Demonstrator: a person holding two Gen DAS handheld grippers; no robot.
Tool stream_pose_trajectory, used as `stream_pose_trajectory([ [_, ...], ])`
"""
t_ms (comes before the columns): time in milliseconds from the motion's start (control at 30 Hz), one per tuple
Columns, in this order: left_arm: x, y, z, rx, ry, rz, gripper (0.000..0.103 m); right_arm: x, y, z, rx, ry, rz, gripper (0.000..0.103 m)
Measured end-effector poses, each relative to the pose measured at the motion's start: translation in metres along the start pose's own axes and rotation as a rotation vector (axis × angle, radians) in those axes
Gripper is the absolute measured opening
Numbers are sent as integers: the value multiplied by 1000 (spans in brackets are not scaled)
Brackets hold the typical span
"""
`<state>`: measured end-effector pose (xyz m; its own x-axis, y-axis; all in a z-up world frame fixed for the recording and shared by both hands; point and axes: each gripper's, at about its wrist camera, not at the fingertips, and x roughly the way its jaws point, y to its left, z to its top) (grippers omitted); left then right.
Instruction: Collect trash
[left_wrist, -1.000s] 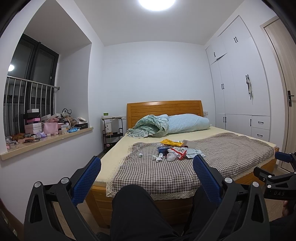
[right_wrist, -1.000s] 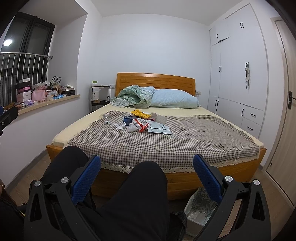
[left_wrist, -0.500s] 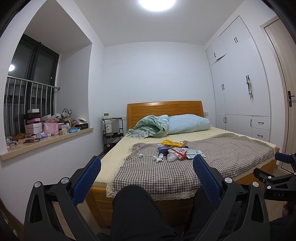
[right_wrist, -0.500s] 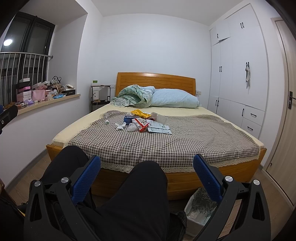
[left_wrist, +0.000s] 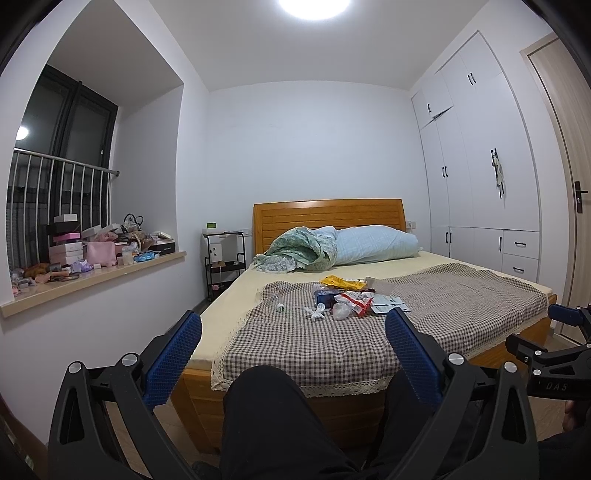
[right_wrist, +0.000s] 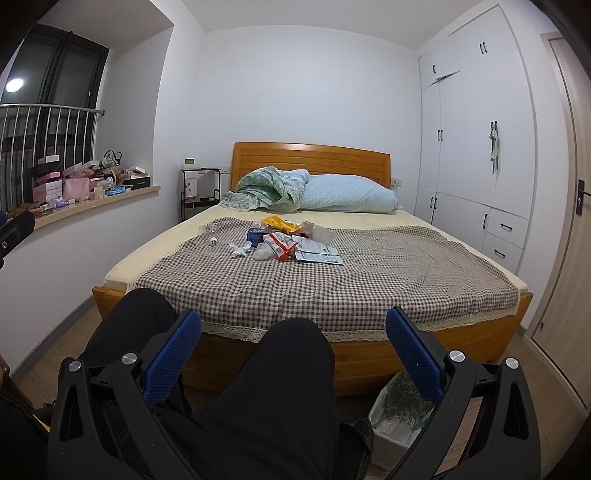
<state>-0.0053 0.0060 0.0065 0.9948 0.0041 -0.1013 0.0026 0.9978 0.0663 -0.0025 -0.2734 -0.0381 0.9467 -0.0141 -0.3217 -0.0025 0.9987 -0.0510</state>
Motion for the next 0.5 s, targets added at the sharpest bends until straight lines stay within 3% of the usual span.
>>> stream_pose_trajectory([
  [500,10,0,-8,-9,22,-5,96,2,-1,0,2,17,7,96],
])
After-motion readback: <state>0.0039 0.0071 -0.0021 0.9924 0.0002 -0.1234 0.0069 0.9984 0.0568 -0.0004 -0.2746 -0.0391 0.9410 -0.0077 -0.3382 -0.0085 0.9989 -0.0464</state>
